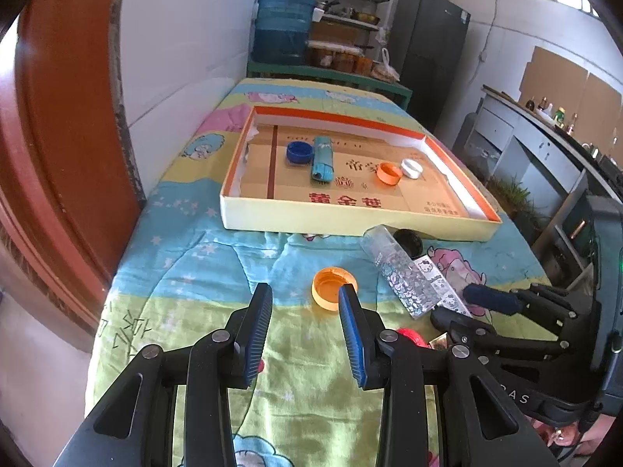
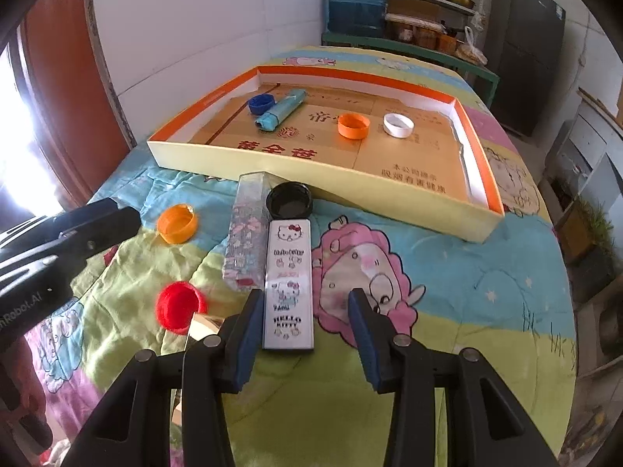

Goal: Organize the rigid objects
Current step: 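Grasp the white Hello Kitty box with the right gripper while the left gripper grasps the orange cap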

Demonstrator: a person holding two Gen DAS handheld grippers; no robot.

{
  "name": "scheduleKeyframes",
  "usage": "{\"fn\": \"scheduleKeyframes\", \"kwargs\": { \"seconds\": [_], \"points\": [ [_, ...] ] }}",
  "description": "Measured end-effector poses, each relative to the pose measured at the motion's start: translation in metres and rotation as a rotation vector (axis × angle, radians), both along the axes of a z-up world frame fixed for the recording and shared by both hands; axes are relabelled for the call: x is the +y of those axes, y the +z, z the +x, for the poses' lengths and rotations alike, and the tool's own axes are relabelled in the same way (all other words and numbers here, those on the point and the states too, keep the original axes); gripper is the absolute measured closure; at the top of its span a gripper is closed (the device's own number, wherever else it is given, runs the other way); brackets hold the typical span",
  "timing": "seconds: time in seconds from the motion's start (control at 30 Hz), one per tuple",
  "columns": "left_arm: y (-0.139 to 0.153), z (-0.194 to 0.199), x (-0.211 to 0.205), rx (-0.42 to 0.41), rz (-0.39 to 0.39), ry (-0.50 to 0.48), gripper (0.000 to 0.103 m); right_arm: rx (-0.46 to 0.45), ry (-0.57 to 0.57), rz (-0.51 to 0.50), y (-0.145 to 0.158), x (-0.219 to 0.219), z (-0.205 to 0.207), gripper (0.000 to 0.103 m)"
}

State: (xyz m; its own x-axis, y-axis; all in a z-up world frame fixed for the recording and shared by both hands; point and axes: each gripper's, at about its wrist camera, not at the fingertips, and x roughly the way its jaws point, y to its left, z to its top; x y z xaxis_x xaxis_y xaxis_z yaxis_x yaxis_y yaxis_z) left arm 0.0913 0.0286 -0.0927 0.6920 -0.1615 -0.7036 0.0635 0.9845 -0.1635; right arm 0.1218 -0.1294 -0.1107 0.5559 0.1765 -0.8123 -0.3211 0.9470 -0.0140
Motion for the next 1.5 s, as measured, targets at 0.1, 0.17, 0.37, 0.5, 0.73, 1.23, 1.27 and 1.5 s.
{"fn": "scheduleKeyframes", "kwargs": {
  "seconds": [0.1,0.17,0.37,0.5,0.73,1.23,1.27,1.5],
  "points": [
    [-0.004,0.005,-0.005,0.009,0.005,-0.014,0.067,-0.009,0.02,-0.013,-0.001,0.004,0.005,0.059],
    [-0.007,0.006,-0.007,0.014,0.01,-0.023,0.067,-0.013,0.031,-0.012,-0.001,0.005,0.008,0.065],
    [-0.014,0.013,-0.014,0.034,0.026,-0.04,0.067,-0.023,0.047,-0.006,0.0,0.004,0.007,0.077],
    [-0.018,0.017,-0.021,0.048,0.03,-0.06,0.067,-0.014,0.034,0.02,0.001,-0.005,0.002,0.077],
    [-0.023,0.031,-0.031,0.087,0.054,-0.073,0.067,-0.004,0.007,0.057,0.002,-0.018,-0.005,0.077],
    [-0.013,0.019,-0.024,0.043,0.018,-0.057,0.073,-0.022,-0.015,0.073,0.009,-0.026,-0.01,0.077],
    [-0.01,0.018,-0.023,0.035,0.017,-0.058,0.073,-0.026,-0.019,0.074,0.011,-0.027,-0.011,0.077],
    [0.007,0.009,-0.018,-0.009,0.003,-0.056,0.073,-0.053,-0.03,0.078,0.025,-0.029,-0.014,0.077]
  ]
}}
